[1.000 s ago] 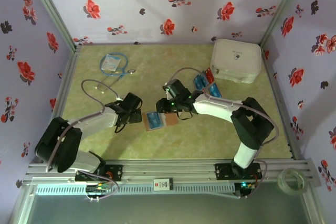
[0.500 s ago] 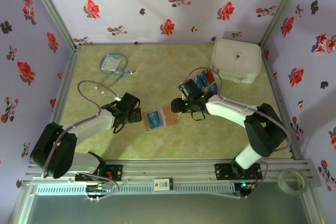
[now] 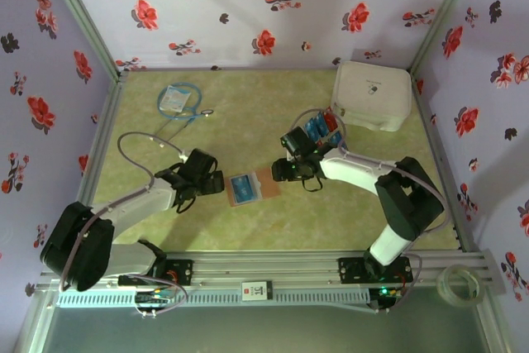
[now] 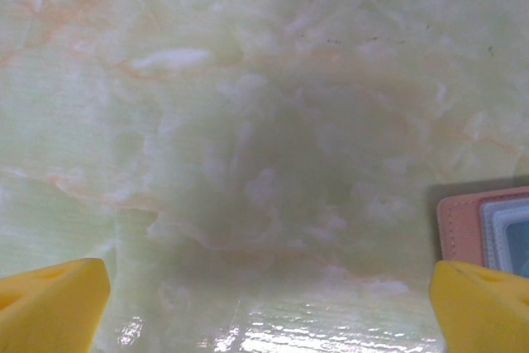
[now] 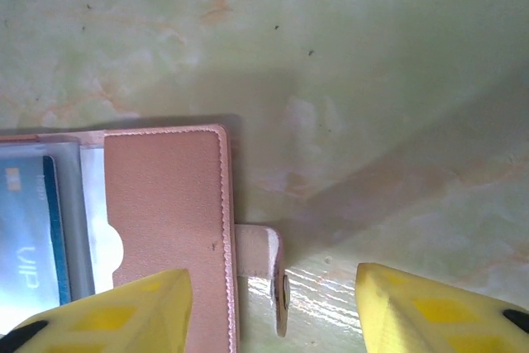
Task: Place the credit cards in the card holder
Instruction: Close the card holder at the center of the table.
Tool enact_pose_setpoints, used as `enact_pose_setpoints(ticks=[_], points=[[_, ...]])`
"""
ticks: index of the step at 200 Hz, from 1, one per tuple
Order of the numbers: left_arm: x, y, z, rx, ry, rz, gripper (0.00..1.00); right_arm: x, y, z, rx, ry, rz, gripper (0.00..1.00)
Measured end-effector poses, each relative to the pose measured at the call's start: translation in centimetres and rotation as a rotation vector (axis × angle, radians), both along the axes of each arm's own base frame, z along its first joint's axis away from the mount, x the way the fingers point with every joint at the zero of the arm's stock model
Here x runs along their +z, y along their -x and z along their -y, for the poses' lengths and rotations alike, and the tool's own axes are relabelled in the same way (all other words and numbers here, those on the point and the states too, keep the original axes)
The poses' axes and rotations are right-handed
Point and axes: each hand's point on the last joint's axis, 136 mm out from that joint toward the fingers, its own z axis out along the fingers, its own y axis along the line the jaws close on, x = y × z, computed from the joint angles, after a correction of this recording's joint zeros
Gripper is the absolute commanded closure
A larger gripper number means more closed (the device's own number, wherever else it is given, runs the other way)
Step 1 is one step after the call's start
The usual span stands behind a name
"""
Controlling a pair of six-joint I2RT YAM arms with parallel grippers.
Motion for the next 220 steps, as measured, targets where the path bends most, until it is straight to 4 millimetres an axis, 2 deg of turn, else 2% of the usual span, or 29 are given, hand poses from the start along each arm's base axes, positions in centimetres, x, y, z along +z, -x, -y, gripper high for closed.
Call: enact_pose_setpoints(ticks=[83,160,185,205,220], points=[[-0.2,0.1,0.5,-0.012,0.028,-0.002,0.0,-0.8,0.1,0.1,0.012,0.018,-0.013,0.62],[-0.3,0.1,0.8,-0.019,0.043,-0.002,0.0,-0.8,-0.1,0.2,0.009,0.02,-0.014,0.71],[-0.3,0.1,0.8,-0.019,0.044,-0.002,0.0,-0.8,-0.1,0.3,0.011,0.02,-0.013,0.79],[-0.4,0.1,0.8,-0.02,0.045,-0.004,0.0,-0.8,-0.1,0.3,0.017,0.017,-0.014,0.92],[-0.4,0.2,1.0,-0.025,0.054,-0.006,0.0,-0.8,0.0,0.2,0.017,0.014,-0.016,0.97]])
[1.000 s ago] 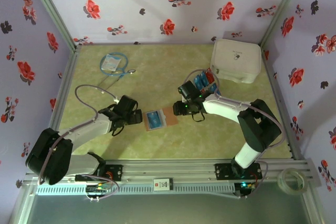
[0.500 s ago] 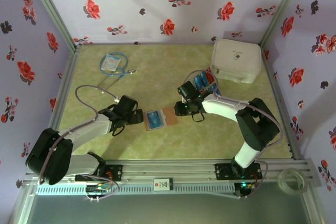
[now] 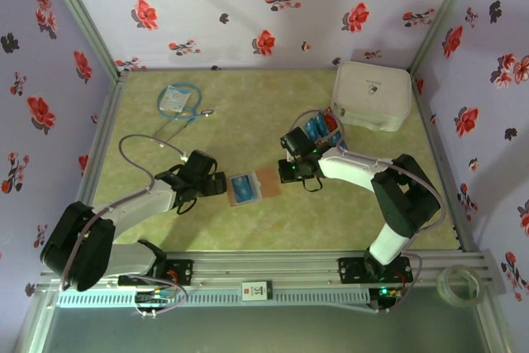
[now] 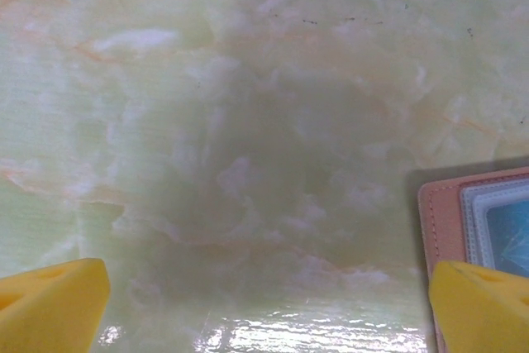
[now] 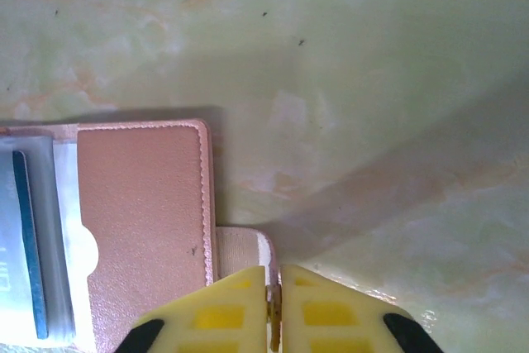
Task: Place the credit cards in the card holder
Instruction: Close the card holder at the center of the table.
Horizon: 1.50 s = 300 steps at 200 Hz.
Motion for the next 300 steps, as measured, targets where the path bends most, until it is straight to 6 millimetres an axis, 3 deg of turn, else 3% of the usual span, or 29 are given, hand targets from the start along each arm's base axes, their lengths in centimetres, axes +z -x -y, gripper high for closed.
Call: enact_pose_setpoints(ticks=[89,132,222,300], points=[[1.4,-0.9,5.1,-0.115,0.181,0.04,0.0,0.7,0.7,0.2,-0.004,-0.036,0.006,1.0],[0.5,-0.8,8.1,-0.19,0.199,0.024,0.0,-0.3,1.4,0.5,-0.026,-0.04,-0.02,1.0],[-1.1,-0.7,9.6,-0.225,0.201,0.001,0.0,-0.1,1.1,0.1,-0.03,-0.064,-0.01,1.0],[-0.8,-1.0,10.4,-0.235,0.21,0.002,0.0,-0.1,1.3,-0.1,-0.024,-0.077,-0.017,1.0]])
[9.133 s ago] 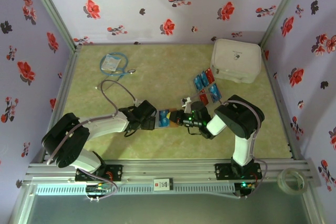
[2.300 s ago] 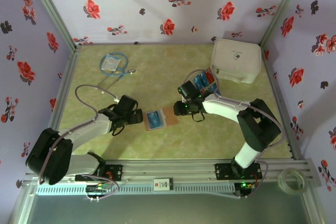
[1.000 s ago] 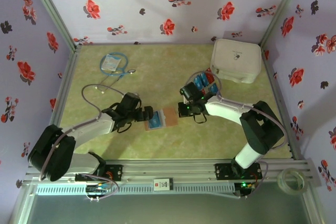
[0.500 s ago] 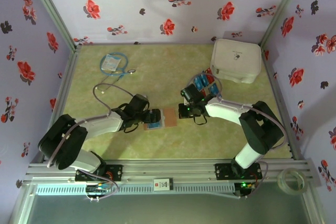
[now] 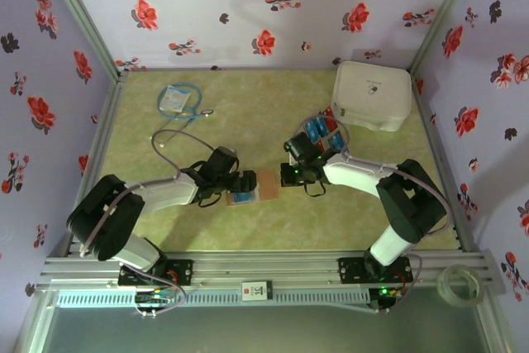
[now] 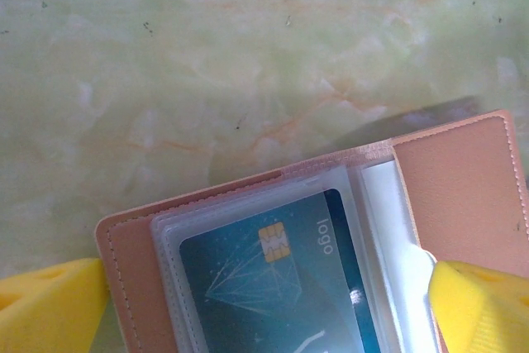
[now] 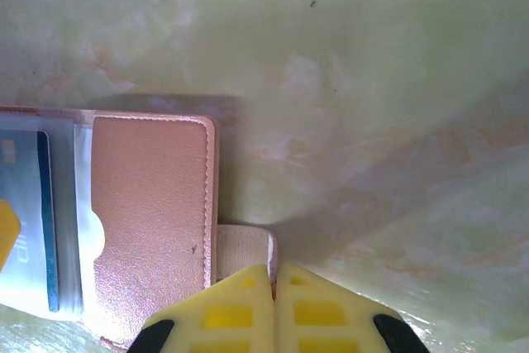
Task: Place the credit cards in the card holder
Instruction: Close the card holder at the center of the table.
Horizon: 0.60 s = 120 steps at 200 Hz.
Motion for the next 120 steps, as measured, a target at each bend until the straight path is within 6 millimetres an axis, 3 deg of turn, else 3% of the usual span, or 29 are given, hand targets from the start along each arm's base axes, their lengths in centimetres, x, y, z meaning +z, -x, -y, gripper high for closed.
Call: enact_pose_setpoints(ticks=[49,105,120], points=[[3.7,-0.3,0.8,-0.01,0.077,0.071,0.0,0.0,0.0,-0.2,0.002,-0.008,0.001,1.0],[7.4,-0.4,5.0,-0.065,0.178,0.13,0.0,0.1,-0.1,-0.5,0.006,-0.023,0.001,1.0],[7.3,-0.4,6.3,-0.075,0.202,0.128,0.0,0.1,-0.1,-0.5,0.001,-0.027,-0.002,0.92]])
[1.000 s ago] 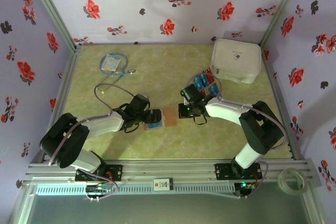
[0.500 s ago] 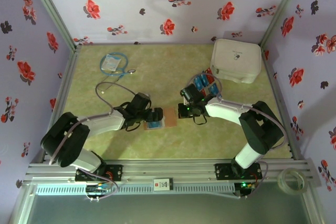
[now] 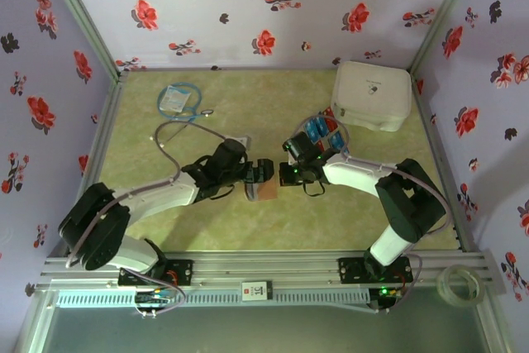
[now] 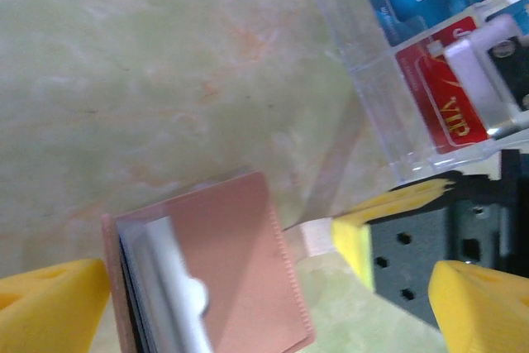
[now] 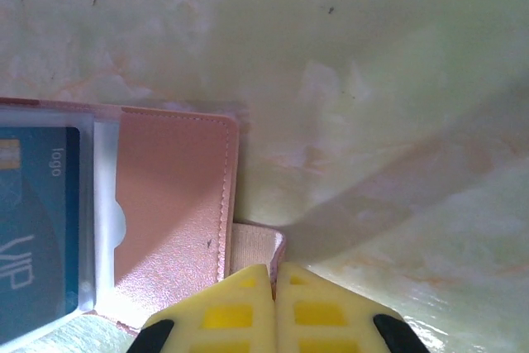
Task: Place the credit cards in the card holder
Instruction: Close the card holder at the center of the table.
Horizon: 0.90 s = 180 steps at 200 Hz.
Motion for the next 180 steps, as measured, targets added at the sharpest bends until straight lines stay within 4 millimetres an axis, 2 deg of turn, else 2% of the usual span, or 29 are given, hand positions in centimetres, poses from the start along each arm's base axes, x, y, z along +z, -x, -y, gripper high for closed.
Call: enact_pose_setpoints(ticks=[28,59,130,180], points=[[-0.8,0.2,1.6,-0.002,0.031,-0.013,0.0,0.0,-0.1,0.1,-0.017,0.0,-0.005,0.74],[-0.9,-0.2,2.5,0.024,0.084,-0.008,0.0,0.2,-0.9,1.0,-0.051,-0.006,-0.003,0.63],[-2.7,-0.1,3.1,0.068,0.109,-0.022,0.0,3.7,-2.5,4.4,-0.148,-0.059,0.069,0.59],[-5.3,0.2,2.8,0.096,0.084,-0.047,0.0,4.1,-2.1,5.9,-0.181,-0.056,0.067,0.59]])
